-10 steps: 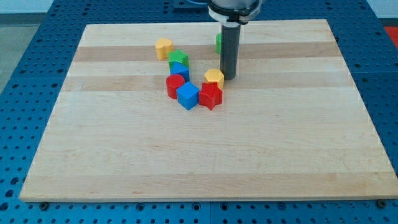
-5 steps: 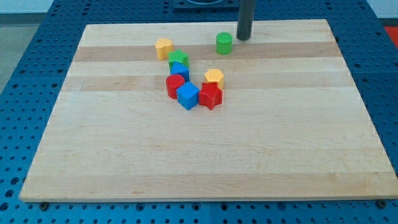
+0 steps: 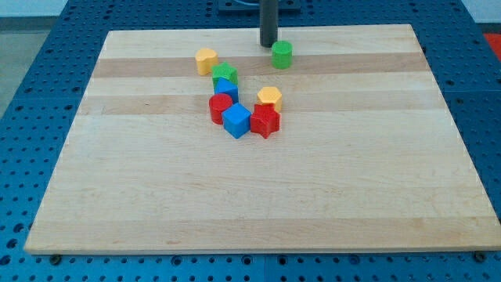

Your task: Move the green circle to the yellow hexagon

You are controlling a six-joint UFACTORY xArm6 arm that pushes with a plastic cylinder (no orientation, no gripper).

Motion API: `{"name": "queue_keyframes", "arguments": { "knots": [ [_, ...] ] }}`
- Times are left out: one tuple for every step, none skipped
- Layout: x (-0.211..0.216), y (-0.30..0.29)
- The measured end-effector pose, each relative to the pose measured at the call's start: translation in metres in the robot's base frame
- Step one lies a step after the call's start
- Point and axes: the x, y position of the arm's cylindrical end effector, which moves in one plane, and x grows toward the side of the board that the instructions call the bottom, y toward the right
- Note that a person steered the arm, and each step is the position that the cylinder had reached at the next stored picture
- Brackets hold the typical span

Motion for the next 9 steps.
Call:
{"name": "queue_keyframes", "arguments": {
  "knots": [
    [0.000, 0.012],
    [0.004, 0.014],
    [0.023, 0.014],
    [0.039, 0.014],
    [0.049, 0.014],
    [0.049, 0.016],
    [0.049, 0.021],
    [0.054, 0.021],
    [0.055, 0.024]
  ]
}}
